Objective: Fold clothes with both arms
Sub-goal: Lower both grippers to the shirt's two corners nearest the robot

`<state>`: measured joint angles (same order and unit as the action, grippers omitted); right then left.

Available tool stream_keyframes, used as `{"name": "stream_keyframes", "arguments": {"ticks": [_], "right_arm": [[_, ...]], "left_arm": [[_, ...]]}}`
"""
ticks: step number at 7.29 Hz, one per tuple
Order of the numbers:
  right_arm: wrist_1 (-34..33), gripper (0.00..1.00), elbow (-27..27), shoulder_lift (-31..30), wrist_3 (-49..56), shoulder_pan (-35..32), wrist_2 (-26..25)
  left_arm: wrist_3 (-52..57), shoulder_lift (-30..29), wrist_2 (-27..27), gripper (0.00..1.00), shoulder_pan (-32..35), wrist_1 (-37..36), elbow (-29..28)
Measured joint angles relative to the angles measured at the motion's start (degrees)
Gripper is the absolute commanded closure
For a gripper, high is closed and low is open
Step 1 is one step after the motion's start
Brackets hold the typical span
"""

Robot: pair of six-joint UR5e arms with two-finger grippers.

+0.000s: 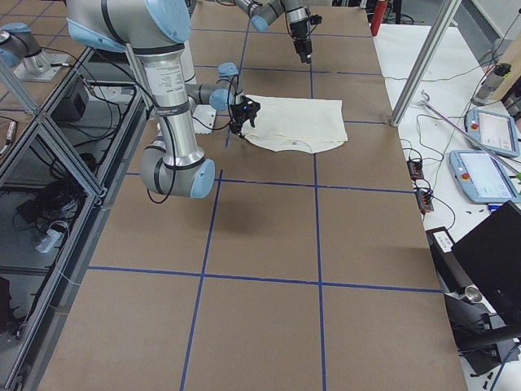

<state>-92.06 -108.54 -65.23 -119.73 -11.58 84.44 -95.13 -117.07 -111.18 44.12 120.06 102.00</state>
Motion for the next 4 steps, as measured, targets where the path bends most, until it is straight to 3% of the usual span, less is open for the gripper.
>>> {"name": "stream_keyframes", "arguments": {"ticks": [1, 2, 4], "right_arm": [[0.03, 0.53, 0.6, 0.15, -0.17, 0.15, -0.04], [0.04, 1.0, 0.89, 0.27, -0.22, 0.2, -0.06], [0.04, 1.0, 1.02, 0.36, 0.43, 0.27, 0.02]], "left_arm": [[-0.04, 0.0, 0.0, 0.35, 0.0, 0.0, 0.03], [-0.05, 0.0, 0.0, 0.35, 0.0, -0.01, 0.03], [-0.05, 0.0, 0.02, 0.35, -0.04, 0.0, 0.04]]}}
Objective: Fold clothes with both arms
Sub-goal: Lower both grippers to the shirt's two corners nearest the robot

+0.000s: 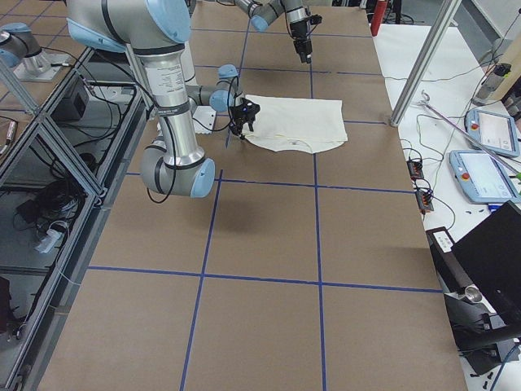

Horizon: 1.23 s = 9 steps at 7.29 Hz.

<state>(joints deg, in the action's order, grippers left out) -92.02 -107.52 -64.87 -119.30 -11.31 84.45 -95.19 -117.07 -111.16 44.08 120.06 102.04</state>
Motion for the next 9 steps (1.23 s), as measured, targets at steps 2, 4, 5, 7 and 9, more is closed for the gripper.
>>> {"name": "stream_keyframes", "arguments": {"ticks": [2, 4, 5, 7, 9], "right_arm": [[0.08, 1.0, -0.01, 0.28, 0.44, 0.08, 0.08], [0.34, 1.0, -0.29, 0.74, 0.51, 0.01, 0.22], [0.38, 1.0, -1.03, 0.63, 0.57, -0.16, 0.49], [0.34, 1.0, -4.58, -0.3, 0.82, -0.6, 1.39], [0.33, 1.0, -6.27, -1.26, 2.07, -0.81, 1.89]], "left_arm": [[0.0, 0.06, 0.06, 0.35, -0.03, 0.0, -0.01], [0.0, 0.08, 0.12, 0.34, -0.1, 0.0, -0.22], [-0.13, 0.25, 0.16, 0.34, -0.22, 0.0, -0.12], [-4.03, 1.26, 1.27, 0.34, -3.11, 0.03, 1.49], [-10.29, 5.08, 7.8, 0.35, -12.18, -1.12, 4.83]]}}
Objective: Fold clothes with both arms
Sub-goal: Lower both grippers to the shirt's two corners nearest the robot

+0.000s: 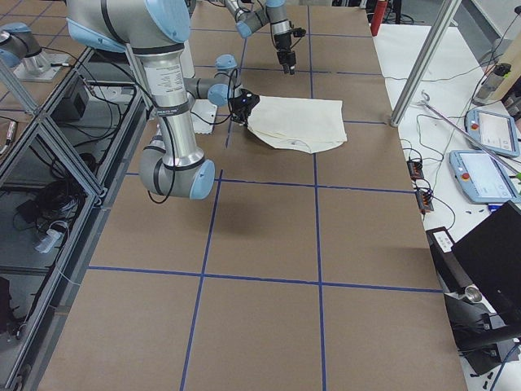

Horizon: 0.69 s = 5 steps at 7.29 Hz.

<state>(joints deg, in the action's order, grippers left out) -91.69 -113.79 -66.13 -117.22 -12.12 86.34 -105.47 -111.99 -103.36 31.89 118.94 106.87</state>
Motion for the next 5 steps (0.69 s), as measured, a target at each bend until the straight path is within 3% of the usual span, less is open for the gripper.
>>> {"name": "stream_keyframes", "arguments": {"ticks": [2, 5], "right_arm": [[0.02, 1.0, -0.21, -0.34, 1.11, -0.11, 0.05], [0.02, 1.0, -0.28, -0.39, 1.29, -0.08, 0.05]], "left_arm": [[-4.87, 2.3, 4.95, 0.36, -8.58, -3.66, 2.12], [-6.89, 2.74, 8.1, 0.42, -13.72, -5.15, 1.21]]}}
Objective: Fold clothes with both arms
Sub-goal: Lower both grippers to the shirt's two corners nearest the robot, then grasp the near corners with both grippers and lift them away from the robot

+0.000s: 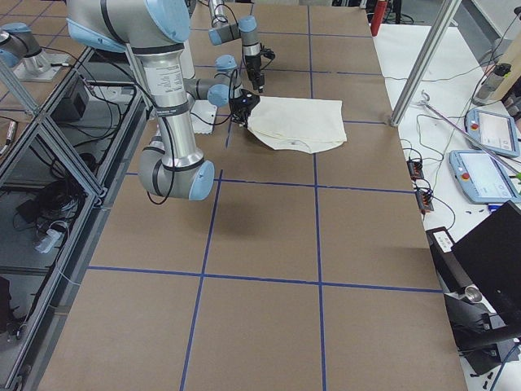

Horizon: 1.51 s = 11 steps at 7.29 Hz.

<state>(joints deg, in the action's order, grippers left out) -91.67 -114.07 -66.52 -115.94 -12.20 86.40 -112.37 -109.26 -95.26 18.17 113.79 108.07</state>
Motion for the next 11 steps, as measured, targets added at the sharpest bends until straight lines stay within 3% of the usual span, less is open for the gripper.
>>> {"name": "stream_keyframes", "arguments": {"ticks": [3, 4, 5, 9, 11], "right_arm": [[0.0, 1.0, -0.01, 0.06, 0.01, 0.04, -0.06], [0.0, 1.0, -0.04, 0.1, 0.01, 0.06, -0.08], [0.0, 1.0, -0.07, 0.13, 0.01, 0.07, -0.11], [0.0, 1.0, -0.31, 0.18, 0.01, 0.13, -0.32], [-0.25, 1.0, -3.62, -1.06, -0.13, 1.59, -0.43]], "left_arm": [[-0.32, -0.23, 0.4, 0.52, -1.45, -0.06, -1.8], [-0.36, -0.2, 0.42, 0.71, -1.82, -0.06, -2.04], [-0.38, -0.19, 0.42, 0.99, -2.18, -0.06, -2.12], [0.15, -0.1, 0.27, 1.0, -3.1, -0.08, -1.28], [0.34, 0.76, 0.01, 1.0, -3.53, -0.13, 3.52]]}}
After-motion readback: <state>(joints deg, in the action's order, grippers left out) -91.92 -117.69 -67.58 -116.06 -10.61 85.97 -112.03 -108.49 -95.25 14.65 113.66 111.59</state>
